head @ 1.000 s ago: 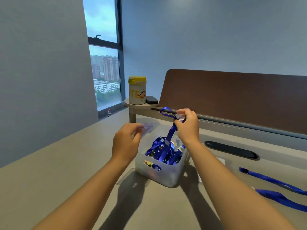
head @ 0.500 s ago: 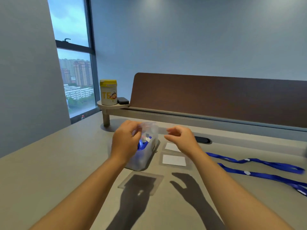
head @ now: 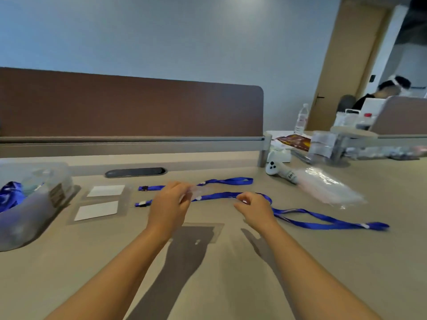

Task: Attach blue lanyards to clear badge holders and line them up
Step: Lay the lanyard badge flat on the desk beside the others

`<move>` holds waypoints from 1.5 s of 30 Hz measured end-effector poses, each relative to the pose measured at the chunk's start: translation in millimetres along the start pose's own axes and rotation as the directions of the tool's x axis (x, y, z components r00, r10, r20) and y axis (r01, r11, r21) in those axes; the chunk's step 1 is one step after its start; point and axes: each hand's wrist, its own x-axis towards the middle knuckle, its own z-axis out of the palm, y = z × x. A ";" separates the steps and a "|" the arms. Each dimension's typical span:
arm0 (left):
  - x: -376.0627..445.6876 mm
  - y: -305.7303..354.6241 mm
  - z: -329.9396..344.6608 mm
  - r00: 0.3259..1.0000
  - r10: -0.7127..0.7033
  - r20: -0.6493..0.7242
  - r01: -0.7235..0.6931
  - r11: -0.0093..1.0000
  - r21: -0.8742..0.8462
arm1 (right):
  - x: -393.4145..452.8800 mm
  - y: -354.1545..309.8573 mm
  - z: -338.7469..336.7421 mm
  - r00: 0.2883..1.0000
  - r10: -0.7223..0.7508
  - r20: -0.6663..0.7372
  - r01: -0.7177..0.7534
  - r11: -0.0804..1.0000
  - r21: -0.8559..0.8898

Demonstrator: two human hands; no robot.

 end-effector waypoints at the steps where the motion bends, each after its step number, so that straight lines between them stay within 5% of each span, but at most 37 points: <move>1: 3.8 4.0 12.3 1.000 0.000 0.024 0.000 1.000 -0.007 | 7.3 11.7 -4.9 1.000 0.020 -0.010 -0.020 0.999 -0.029; 9: 15.7 17.8 75.3 0.995 -0.007 0.100 0.007 1.000 -0.001 | 31.8 75.1 -16.5 0.991 0.124 -0.058 -0.136 0.938 -0.320; 19: -12.0 31.8 72.4 0.995 -0.037 0.095 0.031 0.998 0.061 | -12.2 80.3 -37.8 0.997 -0.010 -0.073 -0.030 0.854 -0.519; 26: -17.6 29.1 60.9 0.994 -0.047 0.094 0.040 0.997 0.067 | -15.9 63.0 -27.4 0.990 -0.133 -0.047 0.051 0.645 -0.762; 30: -9.9 24.7 61.2 0.994 -0.039 0.107 0.033 0.998 0.058 | -1.9 55.7 -16.7 0.994 -0.111 0.006 0.085 0.718 -0.691; 34: 0.9 17.7 65.8 0.993 -0.040 0.114 0.035 0.999 0.042 | 14.8 56.9 -17.7 0.996 -0.009 -0.089 -0.045 0.809 -0.586; 39: 14.8 14.3 77.4 0.989 -0.045 0.144 0.040 0.999 0.036 | 39.8 58.8 -27.4 0.978 0.196 -0.068 -0.195 0.764 -0.615; 45: 29.4 7.7 88.9 0.989 -0.047 0.143 0.044 0.999 0.019 | 67.4 52.7 -29.8 0.982 0.147 -0.123 -0.191 0.790 -0.583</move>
